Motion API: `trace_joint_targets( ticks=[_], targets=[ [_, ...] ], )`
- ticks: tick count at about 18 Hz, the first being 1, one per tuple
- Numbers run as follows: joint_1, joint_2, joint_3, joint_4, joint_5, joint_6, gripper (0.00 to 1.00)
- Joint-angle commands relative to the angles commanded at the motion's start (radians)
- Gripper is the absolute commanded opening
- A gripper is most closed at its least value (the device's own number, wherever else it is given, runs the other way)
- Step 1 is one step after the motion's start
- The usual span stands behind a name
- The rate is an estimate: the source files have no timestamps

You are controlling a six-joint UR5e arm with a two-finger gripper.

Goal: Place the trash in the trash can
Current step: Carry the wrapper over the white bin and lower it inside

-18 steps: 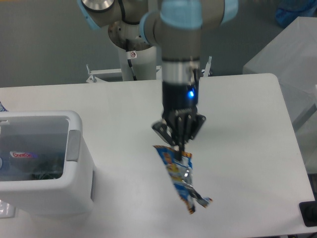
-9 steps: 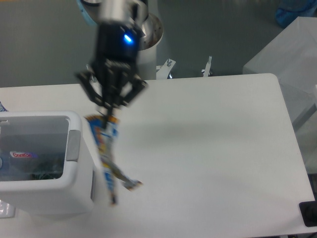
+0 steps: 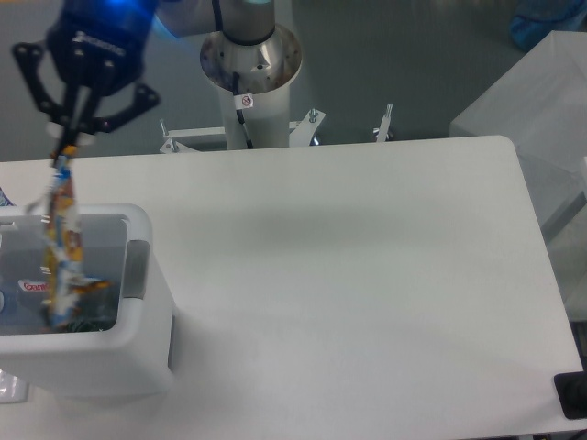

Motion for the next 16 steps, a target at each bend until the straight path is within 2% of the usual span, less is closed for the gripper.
trace_joint_targets(
  ticks=[3, 8, 12, 16],
  targets=[
    [-0.012, 0.008, -0.057, -0.008, -0.002, 0.229, 0.0],
    [-0.014, 0.002, -0.062, -0.011, 0.003, 0.439, 0.0],
    [-0.012, -0.003, -0.058, -0.011, 0.001, 0.485, 0.0],
    [-0.012, 0.009, -0.123, -0.017, 0.0, 0.576, 0.0]
  ],
)
